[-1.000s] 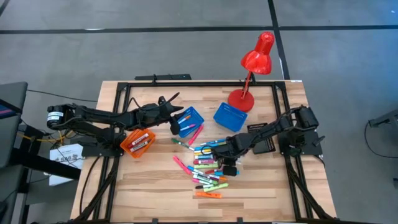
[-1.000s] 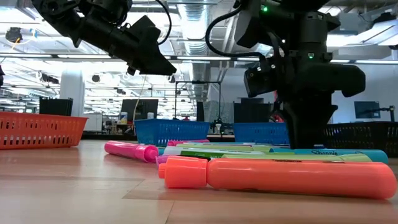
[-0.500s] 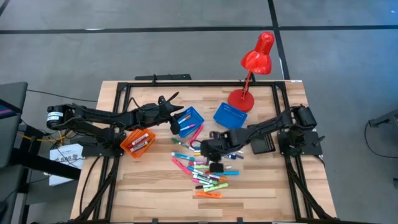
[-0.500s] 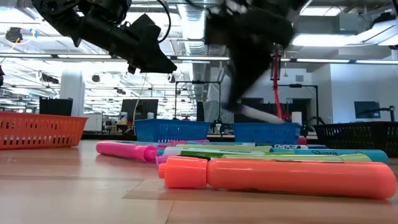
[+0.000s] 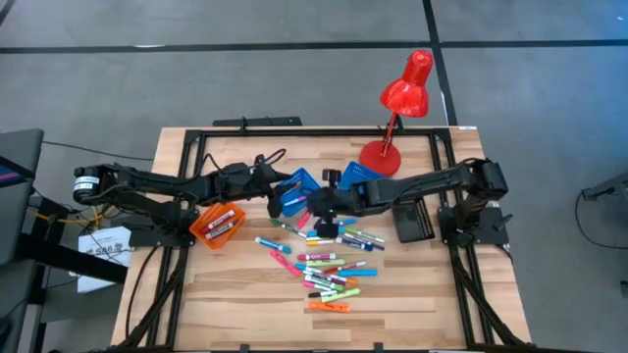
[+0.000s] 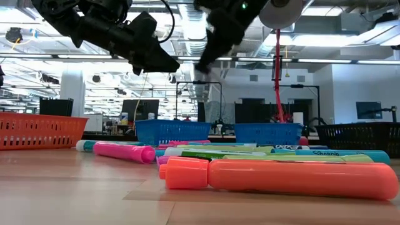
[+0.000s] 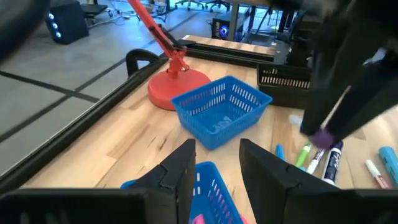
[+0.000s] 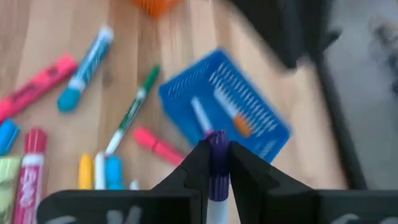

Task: Pick & Place Markers
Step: Put the small violet highlighter pen into the left blue bin

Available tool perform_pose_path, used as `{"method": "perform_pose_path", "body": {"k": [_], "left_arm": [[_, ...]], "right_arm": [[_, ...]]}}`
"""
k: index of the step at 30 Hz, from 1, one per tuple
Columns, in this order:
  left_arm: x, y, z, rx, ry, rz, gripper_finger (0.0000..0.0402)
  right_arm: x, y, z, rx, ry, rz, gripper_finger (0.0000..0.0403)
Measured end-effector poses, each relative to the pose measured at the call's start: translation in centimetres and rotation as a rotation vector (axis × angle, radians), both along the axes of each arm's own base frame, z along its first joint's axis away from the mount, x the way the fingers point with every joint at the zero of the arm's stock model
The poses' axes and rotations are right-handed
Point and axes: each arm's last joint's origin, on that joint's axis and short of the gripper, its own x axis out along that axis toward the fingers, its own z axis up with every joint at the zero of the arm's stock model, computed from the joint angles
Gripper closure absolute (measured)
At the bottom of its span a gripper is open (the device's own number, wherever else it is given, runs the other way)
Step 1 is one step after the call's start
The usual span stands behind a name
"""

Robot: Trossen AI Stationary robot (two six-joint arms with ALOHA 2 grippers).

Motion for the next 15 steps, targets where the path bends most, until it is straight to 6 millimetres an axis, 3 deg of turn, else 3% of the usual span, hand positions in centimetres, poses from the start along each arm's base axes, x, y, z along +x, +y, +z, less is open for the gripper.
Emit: {"method": "perform_pose_path", "body": {"k": [2,4,15], "left_arm": [[0.0,0.0,0.0,-0.015,-0.005,0.004,0.028],[0.0,0.0,0.0,-0.016,-0.006,0.005,0.028],[-0.1,0.2,0.0,-0.025,-0.012,0.073,0.028]], "right_arm": [[0.3,-0.7,0.8,0.004,-0.071,0.032,0.0365],[0.7,-1.8,0.3,0.019,-0.133,0.077,0.0367],[4.1,-8.1,-8.0,0.022,-0.24,0.121,0.0361]]}}
